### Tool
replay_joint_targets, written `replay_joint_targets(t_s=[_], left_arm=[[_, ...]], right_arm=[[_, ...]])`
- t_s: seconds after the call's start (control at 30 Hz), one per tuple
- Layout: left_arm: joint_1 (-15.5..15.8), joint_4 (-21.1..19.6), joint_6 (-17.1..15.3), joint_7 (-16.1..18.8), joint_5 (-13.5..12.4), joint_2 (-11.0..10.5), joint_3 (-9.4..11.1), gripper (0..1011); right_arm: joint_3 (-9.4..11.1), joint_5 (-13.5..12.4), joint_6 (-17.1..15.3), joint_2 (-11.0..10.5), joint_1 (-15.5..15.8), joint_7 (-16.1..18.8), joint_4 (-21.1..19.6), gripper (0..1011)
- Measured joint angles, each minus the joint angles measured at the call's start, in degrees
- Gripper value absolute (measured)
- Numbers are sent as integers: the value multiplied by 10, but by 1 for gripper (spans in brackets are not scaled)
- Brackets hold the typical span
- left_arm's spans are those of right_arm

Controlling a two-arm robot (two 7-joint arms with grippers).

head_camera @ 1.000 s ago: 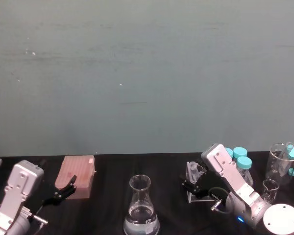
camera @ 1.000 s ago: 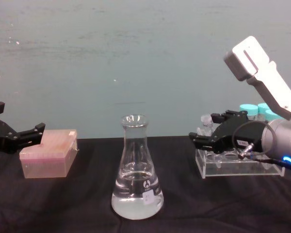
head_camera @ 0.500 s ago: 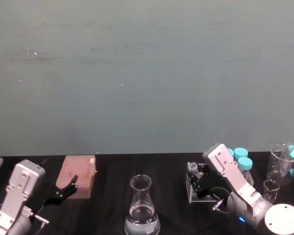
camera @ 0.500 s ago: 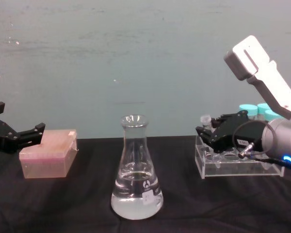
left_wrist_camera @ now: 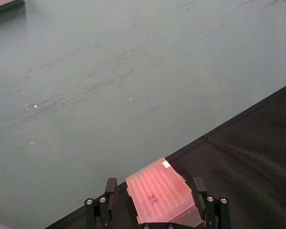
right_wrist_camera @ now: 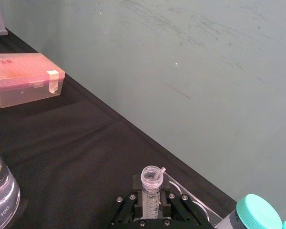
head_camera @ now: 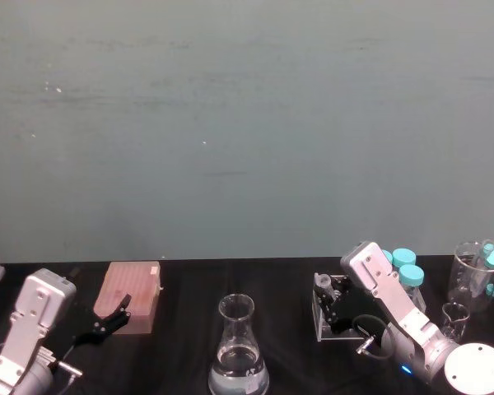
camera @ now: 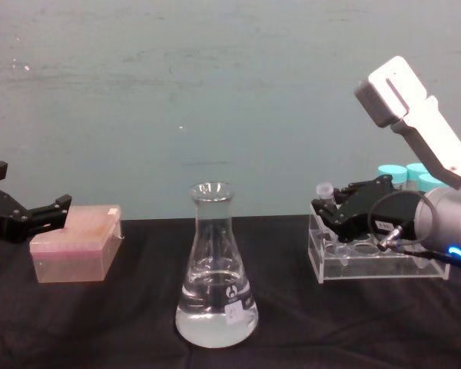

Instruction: Pour the liquid from the test tube into the beaker using one hand.

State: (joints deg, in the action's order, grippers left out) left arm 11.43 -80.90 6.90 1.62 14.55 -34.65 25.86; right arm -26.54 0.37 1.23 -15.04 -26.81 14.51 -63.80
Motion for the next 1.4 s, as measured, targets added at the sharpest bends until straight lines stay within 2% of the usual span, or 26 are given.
replay_joint_targets(t_s=[0.17, 0.67, 1.1, 1.4], left_arm=[[0, 0, 0, 0, 0, 0, 0, 1000], [0, 0, 0, 0, 0, 0, 0, 1000], [0, 0, 0, 0, 0, 0, 0, 1000], [0, 0, 0, 0, 0, 0, 0, 1000]], right_arm=[[1, 0, 0, 0, 1, 0, 0, 204], [31, 7, 16, 10, 16, 4, -7, 205], [63, -16, 55, 26, 28, 26, -34, 204], [70, -26, 63, 27, 30, 41, -67, 204]])
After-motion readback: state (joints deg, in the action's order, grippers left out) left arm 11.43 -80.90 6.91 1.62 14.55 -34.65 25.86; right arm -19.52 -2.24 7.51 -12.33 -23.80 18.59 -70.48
